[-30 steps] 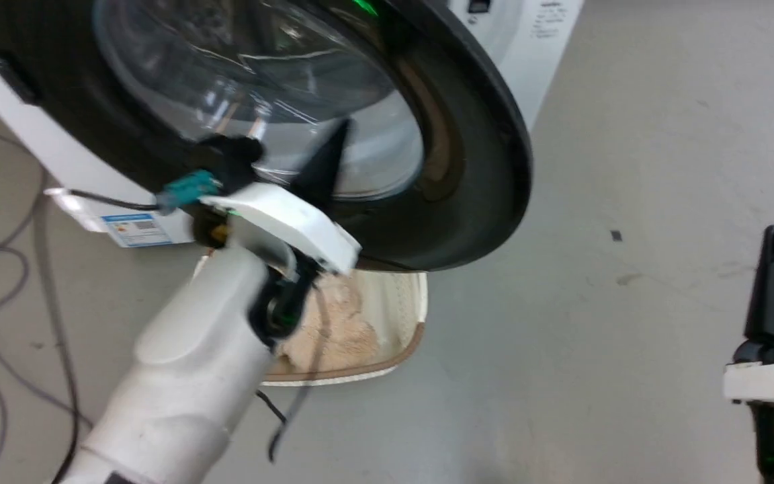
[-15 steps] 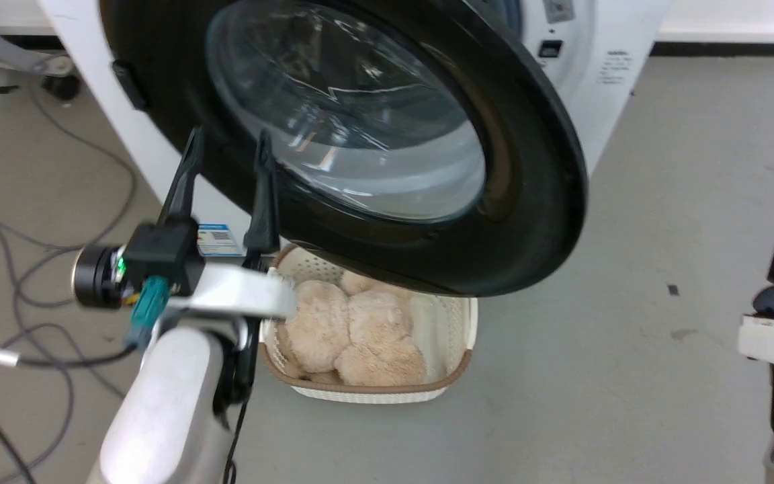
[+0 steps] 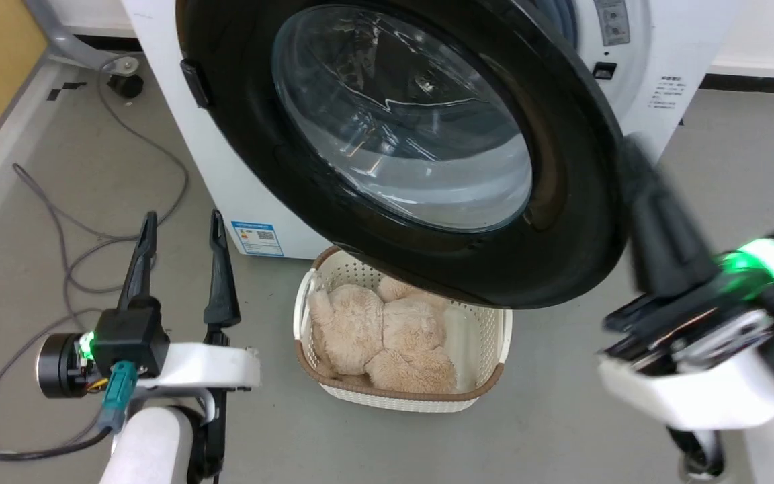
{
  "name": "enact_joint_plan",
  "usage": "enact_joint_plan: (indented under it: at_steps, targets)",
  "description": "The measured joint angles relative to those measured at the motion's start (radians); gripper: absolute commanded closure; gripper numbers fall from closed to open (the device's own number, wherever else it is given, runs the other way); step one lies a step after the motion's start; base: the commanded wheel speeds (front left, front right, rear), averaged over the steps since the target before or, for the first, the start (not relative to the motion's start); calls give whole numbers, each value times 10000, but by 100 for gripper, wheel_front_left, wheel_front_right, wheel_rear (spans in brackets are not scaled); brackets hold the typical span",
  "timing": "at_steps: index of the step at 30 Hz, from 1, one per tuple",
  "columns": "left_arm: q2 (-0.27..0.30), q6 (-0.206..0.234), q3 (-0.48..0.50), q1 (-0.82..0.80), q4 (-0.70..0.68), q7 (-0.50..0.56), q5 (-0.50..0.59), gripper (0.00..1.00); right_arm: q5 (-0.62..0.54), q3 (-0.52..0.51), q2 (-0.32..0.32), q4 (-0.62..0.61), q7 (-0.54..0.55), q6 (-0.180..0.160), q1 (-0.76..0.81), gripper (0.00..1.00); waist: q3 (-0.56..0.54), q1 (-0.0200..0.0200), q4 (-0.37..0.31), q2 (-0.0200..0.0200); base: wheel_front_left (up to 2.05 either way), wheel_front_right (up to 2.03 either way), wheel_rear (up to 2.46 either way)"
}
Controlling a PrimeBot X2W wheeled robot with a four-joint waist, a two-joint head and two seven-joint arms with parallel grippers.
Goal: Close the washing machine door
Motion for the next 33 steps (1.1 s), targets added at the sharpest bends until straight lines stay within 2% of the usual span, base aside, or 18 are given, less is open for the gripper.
enact_joint_plan:
  at_steps: [7, 14, 24, 29, 33]
  targets:
    - [-345, -242, 270, 233, -153, 0, 180, 0, -42, 1574, -1273, 953, 0, 0, -123, 100, 155, 0, 146, 0, 0, 0, 0]
    - [-644, -431, 454, 230, -263, 0, 372, 0, -46, 2470, -2077, 2506, 2, 2, -129, 100, 526, 0, 141, 0, 0, 0, 0]
    - [-913, -621, 591, -103, -362, 0, 619, 0, -6, 1586, -2155, 4054, 2, 2, -740, 100, 1450, 0, 109, 0, 0, 0, 0]
    - [-988, -702, 552, -368, -407, 0, 746, 0, -33, 780, -2069, 4554, 0, 31, -1054, 100, 1928, 0, 157, 0, 0, 0, 0]
    - [-1051, -690, 583, -559, -497, 0, 880, 0, -61, -324, -1770, 4989, 0, 27, -1563, 100, 2354, 0, 243, 0, 0, 0, 0]
